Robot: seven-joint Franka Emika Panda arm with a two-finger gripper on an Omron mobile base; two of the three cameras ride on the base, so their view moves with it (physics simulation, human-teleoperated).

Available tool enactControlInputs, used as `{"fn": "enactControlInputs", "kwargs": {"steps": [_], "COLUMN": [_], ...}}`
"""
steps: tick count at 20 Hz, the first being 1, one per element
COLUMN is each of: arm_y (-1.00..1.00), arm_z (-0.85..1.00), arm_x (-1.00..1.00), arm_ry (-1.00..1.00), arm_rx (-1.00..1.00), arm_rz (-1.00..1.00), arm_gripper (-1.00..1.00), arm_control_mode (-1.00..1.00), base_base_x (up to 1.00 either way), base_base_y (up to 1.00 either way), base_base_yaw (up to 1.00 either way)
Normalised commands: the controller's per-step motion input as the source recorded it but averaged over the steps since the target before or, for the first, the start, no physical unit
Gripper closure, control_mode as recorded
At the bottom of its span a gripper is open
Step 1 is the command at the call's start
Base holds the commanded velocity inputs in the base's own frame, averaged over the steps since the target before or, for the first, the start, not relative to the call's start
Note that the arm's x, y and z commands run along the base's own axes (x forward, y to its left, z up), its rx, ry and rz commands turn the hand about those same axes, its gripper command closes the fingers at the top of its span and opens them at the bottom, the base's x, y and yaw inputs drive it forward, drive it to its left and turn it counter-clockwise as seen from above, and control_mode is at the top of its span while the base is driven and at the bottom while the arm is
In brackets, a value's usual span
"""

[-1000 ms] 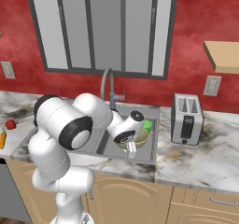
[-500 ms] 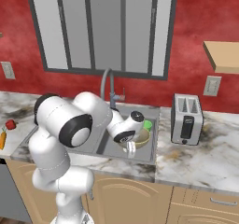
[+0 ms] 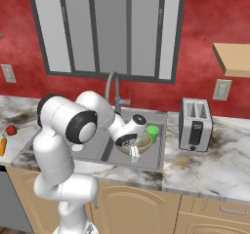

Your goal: Remove the bell pepper and carrot from the sink. Then move the bowl and cup from the counter to the sink for washing.

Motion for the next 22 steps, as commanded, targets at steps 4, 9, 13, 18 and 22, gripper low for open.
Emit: {"fn": "enactControlInputs", "kwargs": {"steps": [4,9,13,18,22], "arm_y": [0.22,0.02,-0.01,-0.07,-0.1], "arm_z": [-0.27,-0.31,-0.23,-0.12,-0.06], "arm_x": [0.17,0.12,0.12,0.14,0.11], "arm_ry": [0.0,0.0,0.0,0.0,0.0], "arm_rx": [-0.04,-0.07,-0.05,-0.01,0.0], "arm_rz": [0.07,0.01,0.0,0.0,0.0], "arm_gripper": [1.0,1.0,1.0,1.0,1.0], "arm_control_mode": [-1.0,-1.0,-1.0,-1.0,-1.0], "base_base_x": [0.0,0.0,0.0,0.0,0.0], "base_base_y": [0.0,0.0,0.0,0.0,0.0], "base_base_yaw": [0.0,0.0,0.0,0.0,0.0]}}
